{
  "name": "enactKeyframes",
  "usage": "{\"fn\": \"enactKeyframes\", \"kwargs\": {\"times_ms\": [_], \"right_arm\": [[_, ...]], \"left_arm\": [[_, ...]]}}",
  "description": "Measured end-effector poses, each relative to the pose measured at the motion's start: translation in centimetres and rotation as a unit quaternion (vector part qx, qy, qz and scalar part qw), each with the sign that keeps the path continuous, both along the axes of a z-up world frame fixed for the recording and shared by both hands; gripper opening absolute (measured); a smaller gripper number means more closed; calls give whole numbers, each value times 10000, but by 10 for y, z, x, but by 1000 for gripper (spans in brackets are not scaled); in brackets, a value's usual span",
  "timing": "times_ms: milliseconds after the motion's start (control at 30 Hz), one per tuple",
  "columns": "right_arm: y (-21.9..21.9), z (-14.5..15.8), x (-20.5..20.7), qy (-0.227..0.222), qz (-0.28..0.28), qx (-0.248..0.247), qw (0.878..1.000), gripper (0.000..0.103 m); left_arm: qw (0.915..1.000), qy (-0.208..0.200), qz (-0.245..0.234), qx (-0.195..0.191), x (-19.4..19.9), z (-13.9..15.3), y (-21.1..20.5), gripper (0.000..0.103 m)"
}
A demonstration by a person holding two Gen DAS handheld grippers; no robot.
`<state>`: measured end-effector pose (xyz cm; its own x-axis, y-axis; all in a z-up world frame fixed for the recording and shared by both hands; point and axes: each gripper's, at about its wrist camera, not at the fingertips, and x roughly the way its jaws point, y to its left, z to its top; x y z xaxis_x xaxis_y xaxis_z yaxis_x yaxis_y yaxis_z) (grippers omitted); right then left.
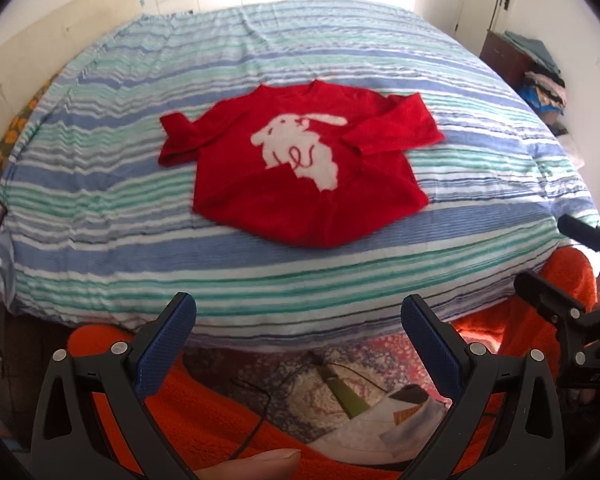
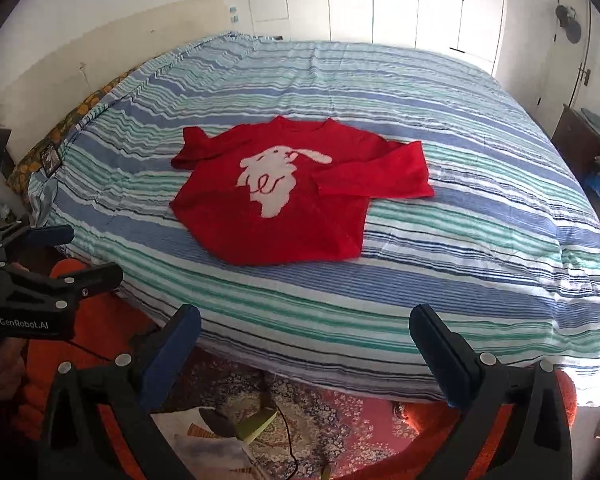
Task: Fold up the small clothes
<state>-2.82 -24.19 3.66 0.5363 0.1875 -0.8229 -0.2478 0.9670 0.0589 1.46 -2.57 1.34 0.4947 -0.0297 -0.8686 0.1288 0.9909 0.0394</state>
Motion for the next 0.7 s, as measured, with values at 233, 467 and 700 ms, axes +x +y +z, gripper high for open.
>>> {"fn": "enactKeyframes", "kwargs": {"times_ms": [233, 467, 700], "right_arm": [[4, 9, 4, -291, 64, 35, 9995, 103], [-6, 14, 3, -646, 165, 213, 9975, 103], [-48, -31, 62, -570, 149, -357, 9976, 103]], "left_arm": [[9999, -115, 28, 5, -1, 7, -2, 102], [9991, -84, 417, 15, -1, -3, 21, 102], [9901, 227, 1387, 33, -2, -35, 82, 102]]}}
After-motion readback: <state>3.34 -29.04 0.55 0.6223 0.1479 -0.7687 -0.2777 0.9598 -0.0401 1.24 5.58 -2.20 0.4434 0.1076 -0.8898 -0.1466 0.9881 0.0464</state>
